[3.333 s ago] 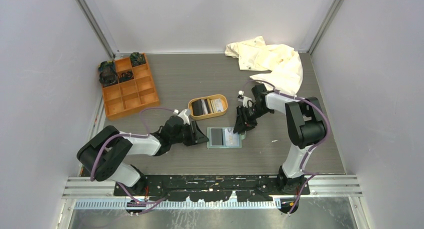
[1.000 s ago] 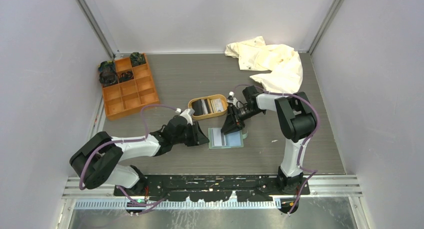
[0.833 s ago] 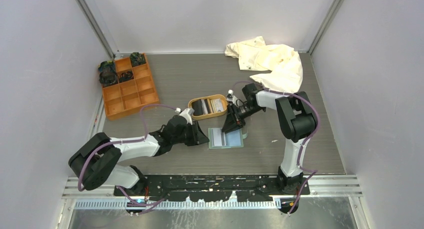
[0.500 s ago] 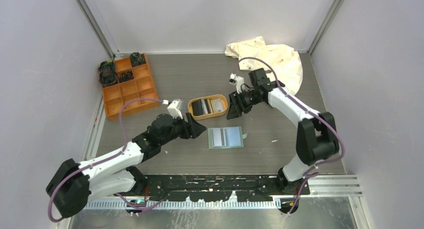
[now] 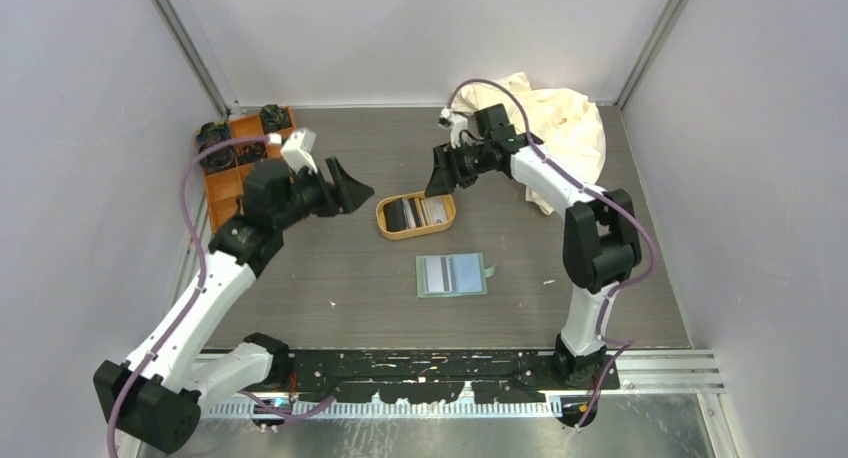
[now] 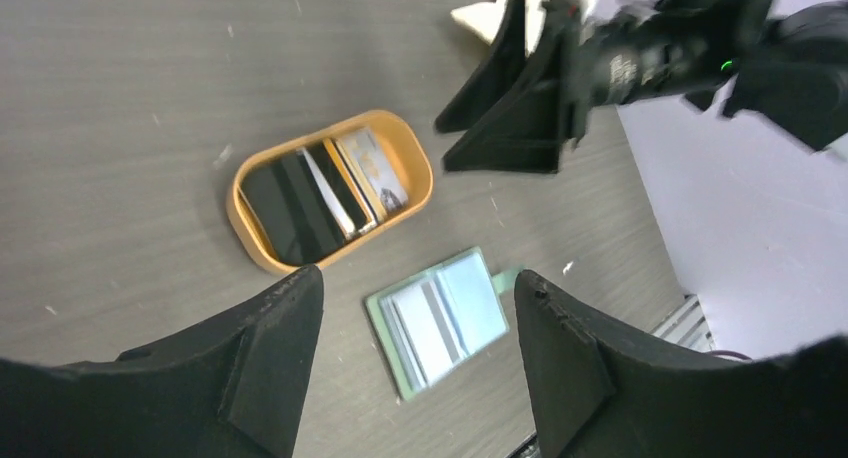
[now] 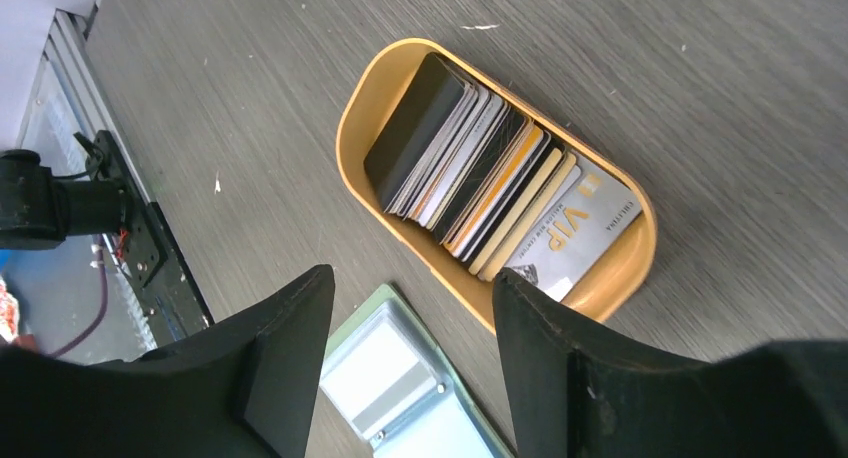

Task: Put the credit cards into the card holder
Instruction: Pick up the credit card from the storage box.

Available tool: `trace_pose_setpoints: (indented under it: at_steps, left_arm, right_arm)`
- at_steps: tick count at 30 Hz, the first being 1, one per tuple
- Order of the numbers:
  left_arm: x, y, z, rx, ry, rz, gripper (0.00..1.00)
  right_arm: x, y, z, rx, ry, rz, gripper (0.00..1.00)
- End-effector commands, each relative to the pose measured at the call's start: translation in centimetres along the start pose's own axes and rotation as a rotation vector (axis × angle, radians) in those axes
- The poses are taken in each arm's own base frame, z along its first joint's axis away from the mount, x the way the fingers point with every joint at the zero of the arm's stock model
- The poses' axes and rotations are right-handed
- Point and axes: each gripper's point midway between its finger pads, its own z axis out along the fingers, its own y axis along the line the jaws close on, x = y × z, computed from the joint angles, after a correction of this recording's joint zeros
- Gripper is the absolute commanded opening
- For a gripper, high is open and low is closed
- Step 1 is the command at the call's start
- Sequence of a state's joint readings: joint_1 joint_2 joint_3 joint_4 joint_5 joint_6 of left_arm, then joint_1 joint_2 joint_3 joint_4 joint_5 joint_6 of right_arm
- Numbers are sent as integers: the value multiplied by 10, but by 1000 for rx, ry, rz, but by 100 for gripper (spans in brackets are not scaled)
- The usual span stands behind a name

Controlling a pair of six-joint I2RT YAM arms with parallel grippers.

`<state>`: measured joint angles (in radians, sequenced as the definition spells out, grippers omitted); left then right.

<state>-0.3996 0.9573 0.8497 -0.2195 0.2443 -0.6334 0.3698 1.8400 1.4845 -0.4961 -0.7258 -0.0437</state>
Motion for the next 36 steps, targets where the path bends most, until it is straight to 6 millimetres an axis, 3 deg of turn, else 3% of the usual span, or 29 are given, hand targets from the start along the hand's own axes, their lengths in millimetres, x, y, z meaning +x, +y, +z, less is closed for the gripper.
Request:
trace_pose_setpoints:
  at_steps: [1, 3, 7, 11, 20, 26, 36]
  left_arm:
    - [-7, 9, -5, -40, 154, 162, 70]
    - [-4, 26, -1, -111, 185, 196, 69]
    - [10, 36, -3, -101, 231, 182, 65]
    - [5, 50, -10, -172, 200, 239, 65]
    - [8, 60, -14, -211, 216, 276, 65]
    - [7, 59, -15, -208, 211, 282, 64]
    - [7, 61, -16, -218, 211, 287, 64]
  right_arm:
    - [-8, 0, 24, 7, 12, 83, 64]
    - [0, -7, 35, 29, 37, 104, 63]
    - [8, -22, 48, 73, 55, 160, 58]
    - [18, -33, 68, 103, 100, 225, 55]
    - [32, -35, 96, 90, 167, 284, 53]
    - [32, -17, 102, -29, 164, 360, 46]
    - [11, 17, 96, -186, 104, 443, 43]
